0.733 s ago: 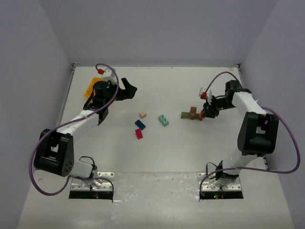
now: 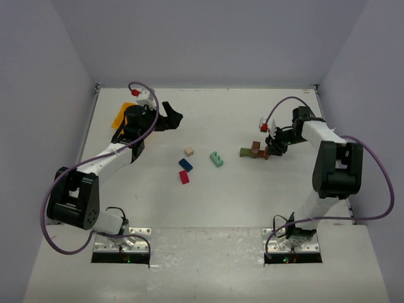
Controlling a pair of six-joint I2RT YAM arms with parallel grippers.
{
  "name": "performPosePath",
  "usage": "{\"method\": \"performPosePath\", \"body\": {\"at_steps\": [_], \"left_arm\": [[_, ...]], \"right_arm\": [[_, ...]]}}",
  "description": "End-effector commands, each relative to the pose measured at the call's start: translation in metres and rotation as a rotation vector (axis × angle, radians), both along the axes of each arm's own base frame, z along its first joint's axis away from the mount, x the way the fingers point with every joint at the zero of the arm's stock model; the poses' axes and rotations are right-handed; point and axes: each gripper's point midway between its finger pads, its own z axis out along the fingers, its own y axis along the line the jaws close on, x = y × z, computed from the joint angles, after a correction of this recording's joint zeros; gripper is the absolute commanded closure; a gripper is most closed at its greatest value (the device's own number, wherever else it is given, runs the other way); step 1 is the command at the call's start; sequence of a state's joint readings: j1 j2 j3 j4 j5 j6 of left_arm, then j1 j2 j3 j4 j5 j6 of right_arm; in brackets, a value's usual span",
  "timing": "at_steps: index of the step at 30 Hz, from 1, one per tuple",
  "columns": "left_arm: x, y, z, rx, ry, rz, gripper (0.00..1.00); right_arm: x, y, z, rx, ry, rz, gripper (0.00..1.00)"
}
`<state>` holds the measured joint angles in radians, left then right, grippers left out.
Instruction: Build the wood block tower
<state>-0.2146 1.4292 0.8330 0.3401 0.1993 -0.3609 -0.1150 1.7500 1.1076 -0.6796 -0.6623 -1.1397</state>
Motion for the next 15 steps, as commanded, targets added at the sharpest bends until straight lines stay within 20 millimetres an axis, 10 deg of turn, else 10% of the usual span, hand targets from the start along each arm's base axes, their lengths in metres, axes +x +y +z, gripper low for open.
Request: {"method": "performPosePath", "body": {"at_steps": [1, 15], "left_arm": [[0.0103, 0.0027, 0.0333, 0.002, -0.106, 0.0, 0.0], [0.0046, 0.0024, 0.0316, 0.007, -0.111, -0.01, 0.0]], "right_arm": [[0.0131, 0.0073, 0.0003, -0.022, -0.027, 0.025, 0.82], [0.0162, 0.0084, 0.0062, -0.024, -0.041, 0.028, 0.82]]}}
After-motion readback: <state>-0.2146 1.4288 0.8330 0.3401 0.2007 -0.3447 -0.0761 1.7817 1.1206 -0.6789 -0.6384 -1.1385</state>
